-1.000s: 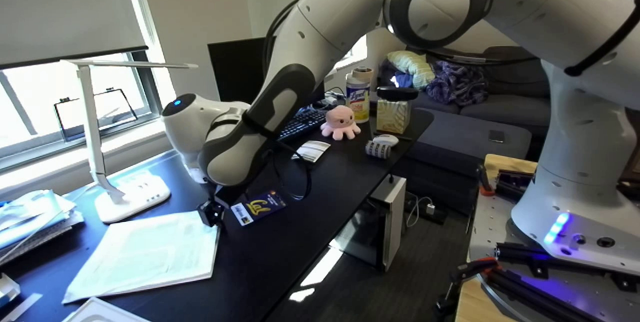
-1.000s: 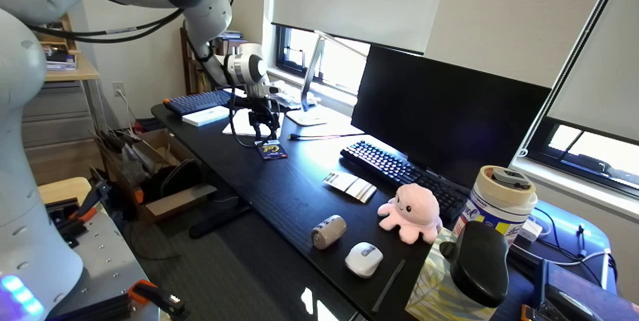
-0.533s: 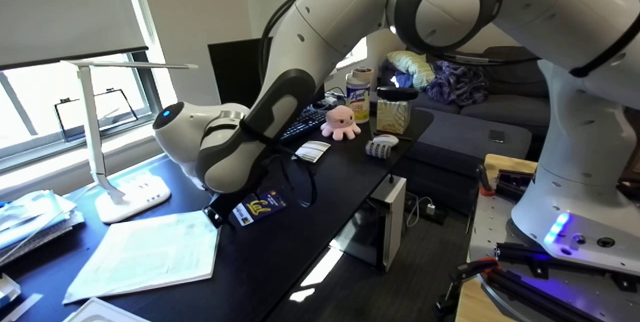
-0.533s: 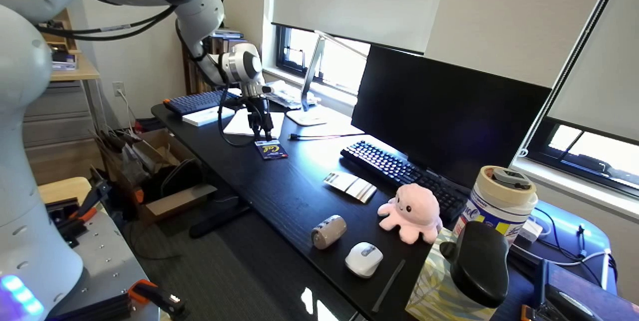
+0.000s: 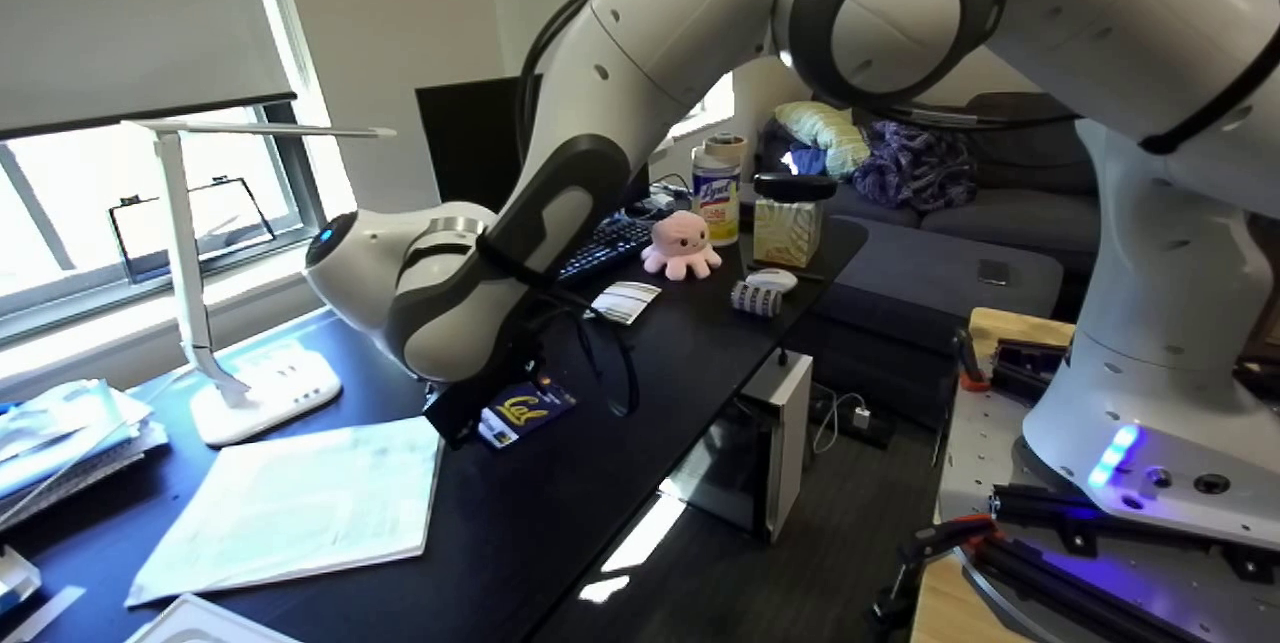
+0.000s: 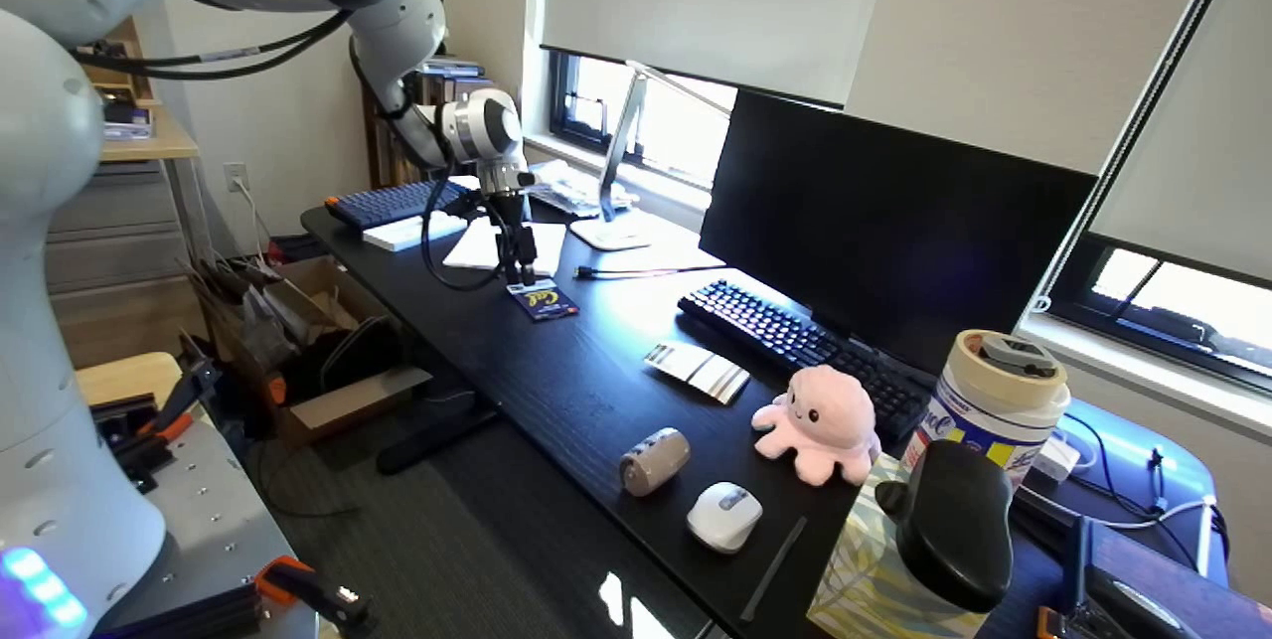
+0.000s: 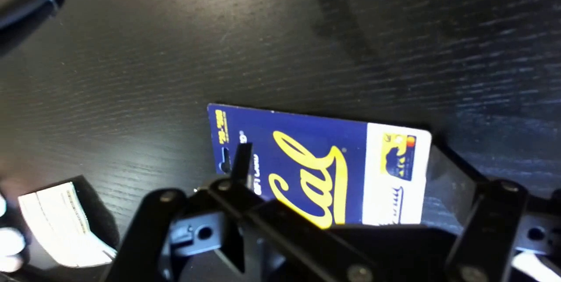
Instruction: Place the blue packet on top of the papers
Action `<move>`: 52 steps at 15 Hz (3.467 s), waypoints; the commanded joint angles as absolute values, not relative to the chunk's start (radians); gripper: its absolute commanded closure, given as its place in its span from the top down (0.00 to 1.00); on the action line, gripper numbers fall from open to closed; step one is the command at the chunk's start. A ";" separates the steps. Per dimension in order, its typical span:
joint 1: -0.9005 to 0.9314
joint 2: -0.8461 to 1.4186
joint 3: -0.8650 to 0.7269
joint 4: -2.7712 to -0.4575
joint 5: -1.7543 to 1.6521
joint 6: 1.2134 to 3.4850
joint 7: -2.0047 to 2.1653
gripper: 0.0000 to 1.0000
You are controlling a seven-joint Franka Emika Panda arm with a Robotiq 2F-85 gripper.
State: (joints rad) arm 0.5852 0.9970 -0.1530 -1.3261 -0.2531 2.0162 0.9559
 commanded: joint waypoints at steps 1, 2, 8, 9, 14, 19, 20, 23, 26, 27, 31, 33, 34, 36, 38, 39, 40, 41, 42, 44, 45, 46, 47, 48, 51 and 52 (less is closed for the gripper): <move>0.566 1.024 -0.129 -1.287 -0.279 1.947 0.970 0.75; 0.561 1.027 -0.123 -1.282 -0.278 1.939 0.965 0.74; 0.553 1.055 -0.111 -1.255 -0.278 1.927 0.952 0.34; 0.553 1.060 -0.111 -1.252 -0.279 1.926 0.951 0.28; 0.547 1.084 -0.103 -1.220 -0.279 1.909 0.922 0.01; 0.538 1.094 -0.086 -1.200 -0.287 1.910 0.870 0.01; 0.537 1.096 -0.081 -1.197 -0.287 1.916 0.854 0.01; 0.530 1.093 -0.058 -1.198 -0.277 1.950 0.791 0.01; 0.520 1.082 -0.014 -1.220 -0.232 2.005 0.701 0.01; 0.514 1.079 0.003 -1.223 -0.225 2.012 0.673 0.01; 0.510 1.055 0.062 -1.259 -0.230 2.053 0.550 0.01; 0.503 1.036 0.091 -1.293 -0.230 2.067 0.484 0.01; 0.496 1.023 0.106 -1.315 -0.228 2.063 0.449 0.01; 0.474 0.986 0.139 -1.374 -0.220 2.064 0.381 0.01; 0.447 0.938 0.176 -1.454 -0.205 2.077 0.316 0.01; 0.430 0.925 0.195 -1.480 -0.195 2.076 0.280 0.01; 0.418 0.910 0.214 -1.507 -0.189 2.069 0.245 0.01; 0.421 0.906 0.211 -1.515 -0.161 2.050 0.196 0.01; 0.410 0.891 0.225 -1.539 -0.148 2.042 0.155 0.01; 0.400 0.872 0.238 -1.571 -0.130 2.022 0.079 0.01; 0.397 0.866 0.237 -1.585 -0.128 2.011 0.050 0.01; 0.399 0.853 0.226 -1.599 -0.132 1.996 0.054 0.01; 0.407 0.846 0.207 -1.607 -0.138 1.972 0.083 0.01; 0.411 0.837 0.189 -1.614 -0.141 1.950 0.117 0.01; 0.415 0.836 0.149 -1.611 -0.168 1.877 0.124 0.01; 0.413 0.847 0.138 -1.595 -0.176 1.856 0.116 0.01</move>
